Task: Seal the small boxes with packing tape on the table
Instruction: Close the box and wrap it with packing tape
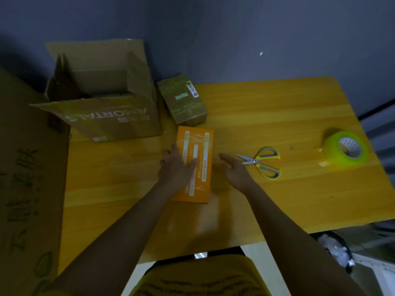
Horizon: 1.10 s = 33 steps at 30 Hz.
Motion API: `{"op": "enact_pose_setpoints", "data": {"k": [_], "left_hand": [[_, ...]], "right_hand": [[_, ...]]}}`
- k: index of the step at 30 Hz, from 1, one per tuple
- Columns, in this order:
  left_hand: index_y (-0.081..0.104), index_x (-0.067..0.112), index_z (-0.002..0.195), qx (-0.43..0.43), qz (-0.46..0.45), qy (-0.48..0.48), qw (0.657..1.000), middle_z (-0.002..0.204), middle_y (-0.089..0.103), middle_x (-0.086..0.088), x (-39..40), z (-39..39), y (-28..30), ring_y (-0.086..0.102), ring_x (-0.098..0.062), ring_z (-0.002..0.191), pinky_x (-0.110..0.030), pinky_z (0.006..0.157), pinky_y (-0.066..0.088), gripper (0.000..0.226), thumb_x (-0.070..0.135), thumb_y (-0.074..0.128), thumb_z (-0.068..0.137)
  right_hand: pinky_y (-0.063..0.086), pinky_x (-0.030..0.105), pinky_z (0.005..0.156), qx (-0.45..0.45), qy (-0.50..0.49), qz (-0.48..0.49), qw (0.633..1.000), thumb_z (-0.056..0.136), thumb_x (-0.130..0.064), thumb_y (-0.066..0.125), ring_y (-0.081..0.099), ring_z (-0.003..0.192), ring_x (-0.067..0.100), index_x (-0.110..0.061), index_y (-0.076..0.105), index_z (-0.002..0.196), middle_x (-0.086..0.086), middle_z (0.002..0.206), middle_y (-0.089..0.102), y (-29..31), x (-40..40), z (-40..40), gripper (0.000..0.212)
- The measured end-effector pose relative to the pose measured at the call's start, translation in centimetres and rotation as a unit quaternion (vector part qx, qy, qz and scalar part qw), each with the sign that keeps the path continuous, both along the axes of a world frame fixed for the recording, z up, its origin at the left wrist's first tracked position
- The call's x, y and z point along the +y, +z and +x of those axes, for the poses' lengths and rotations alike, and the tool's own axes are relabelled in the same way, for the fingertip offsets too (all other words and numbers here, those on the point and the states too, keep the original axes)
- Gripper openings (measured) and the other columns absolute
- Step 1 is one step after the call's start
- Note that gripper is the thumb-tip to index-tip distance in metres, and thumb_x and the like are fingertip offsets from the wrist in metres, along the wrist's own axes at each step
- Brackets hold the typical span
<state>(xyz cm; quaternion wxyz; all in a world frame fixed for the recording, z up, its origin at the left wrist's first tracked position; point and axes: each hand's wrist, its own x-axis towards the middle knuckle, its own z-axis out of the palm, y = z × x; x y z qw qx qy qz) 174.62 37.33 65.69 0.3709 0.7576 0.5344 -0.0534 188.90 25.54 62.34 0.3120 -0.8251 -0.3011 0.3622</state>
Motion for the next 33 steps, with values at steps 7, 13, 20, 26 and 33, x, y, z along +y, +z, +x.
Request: {"op": "enact_pose_setpoints", "data": {"k": [7, 13, 20, 26, 33], "left_hand": [[-0.024, 0.024, 0.148, -0.012, -0.150, 0.114, 0.982, 0.159, -0.006, -0.009, -2.0, 1.9, 0.6, 0.003, -0.036, 0.146, -0.052, 0.113, 0.020, 0.137, 0.071, 0.071, 0.062], [0.014, 0.021, 0.152, -0.166, -0.321, 0.202, 0.910, 0.148, 0.040, -0.011, -1.5, 2.2, 0.5, 0.054, -0.025, 0.118, -0.038, 0.092, 0.048, 0.110, 0.076, 0.057, 0.067], [0.056, 0.025, 0.120, -0.219, -0.360, 0.200, 0.885, 0.095, 0.067, 0.002, -1.5, 0.3, 1.1, 0.061, -0.015, 0.088, -0.037, 0.089, 0.048, 0.046, 0.056, 0.032, 0.097], [0.047, 0.022, 0.132, -0.166, -0.184, 0.159, 0.956, 0.118, 0.061, -0.001, -1.9, -1.3, 0.1, 0.064, -0.020, 0.097, -0.038, 0.080, 0.054, 0.040, 0.045, 0.042, 0.099], [0.048, 0.029, 0.132, -0.200, -0.290, 0.180, 0.918, 0.120, 0.062, 0.001, -1.0, -3.4, 1.3, 0.063, -0.017, 0.094, -0.032, 0.069, 0.052, 0.088, 0.088, 0.033, 0.069]], "right_hand": [[0.044, 0.004, 0.072, 0.217, -0.064, 0.107, 0.968, 0.085, 0.021, 0.041, 0.066, 0.086, 0.002, 0.009, 0.048, 0.131, 0.027, 0.127, 0.054, 2.1, -2.4, -1.9, 0.048], [0.047, 0.042, 0.101, 0.379, -0.112, 0.006, 0.919, 0.073, -0.063, 0.070, 0.059, 0.118, 0.020, -0.019, 0.039, 0.145, 0.005, 0.139, 0.054, 0.9, -2.8, 1.2, 0.089], [0.050, 0.050, 0.094, 0.481, -0.076, 0.056, 0.872, 0.077, -0.047, 0.071, 0.062, 0.114, 0.028, -0.025, 0.042, 0.142, 0.007, 0.130, 0.062, 1.8, -1.4, 0.8, 0.075], [0.057, 0.026, 0.071, 0.299, -0.093, 0.078, 0.946, 0.081, -0.034, 0.077, 0.067, 0.097, 0.007, -0.035, 0.040, 0.134, -0.005, 0.121, 0.062, 2.5, -0.1, -2.0, 0.065], [0.047, 0.036, 0.099, 0.146, -0.068, 0.097, 0.982, 0.082, -0.048, 0.069, 0.040, 0.133, 0.019, -0.028, 0.021, 0.152, 0.002, 0.150, 0.035, 3.1, 1.3, -5.9, 0.087]]}}
